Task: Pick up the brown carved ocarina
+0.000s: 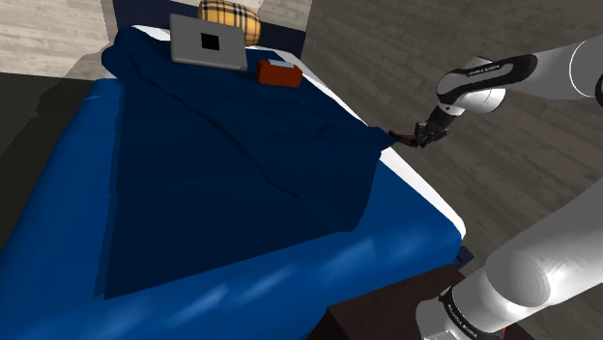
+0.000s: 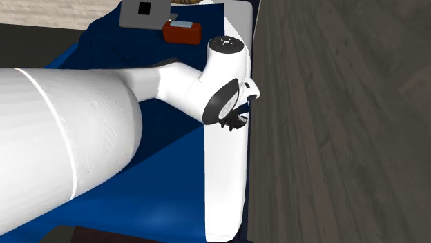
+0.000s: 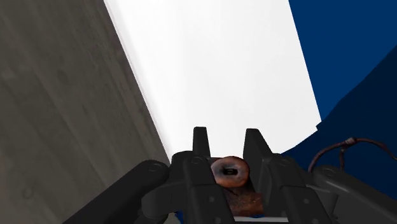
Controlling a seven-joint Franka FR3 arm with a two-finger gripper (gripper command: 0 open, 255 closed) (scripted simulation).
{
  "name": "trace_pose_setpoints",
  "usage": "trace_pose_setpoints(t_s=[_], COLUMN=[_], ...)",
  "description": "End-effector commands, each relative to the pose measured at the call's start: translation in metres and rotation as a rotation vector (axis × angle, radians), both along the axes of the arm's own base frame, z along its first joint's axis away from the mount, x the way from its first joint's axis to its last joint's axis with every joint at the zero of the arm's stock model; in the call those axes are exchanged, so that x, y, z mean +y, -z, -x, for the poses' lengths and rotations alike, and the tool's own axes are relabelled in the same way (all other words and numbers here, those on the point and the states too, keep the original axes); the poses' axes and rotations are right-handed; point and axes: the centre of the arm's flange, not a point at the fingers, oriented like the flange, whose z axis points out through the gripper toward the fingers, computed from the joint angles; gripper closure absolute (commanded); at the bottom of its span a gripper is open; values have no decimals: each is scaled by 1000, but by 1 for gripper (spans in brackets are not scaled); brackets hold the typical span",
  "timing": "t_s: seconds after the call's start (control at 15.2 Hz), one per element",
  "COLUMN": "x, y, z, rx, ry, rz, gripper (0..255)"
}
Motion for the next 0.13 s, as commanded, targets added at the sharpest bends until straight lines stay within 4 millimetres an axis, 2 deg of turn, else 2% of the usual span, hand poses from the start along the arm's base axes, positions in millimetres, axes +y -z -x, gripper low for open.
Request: trace_pose_setpoints(t_s=[0.0,0.07], x=[0,0], y=[-7,-7], z=[0,0], rx=[0,0], ry=[0,0], rz=[0,0], gripper=[255,255])
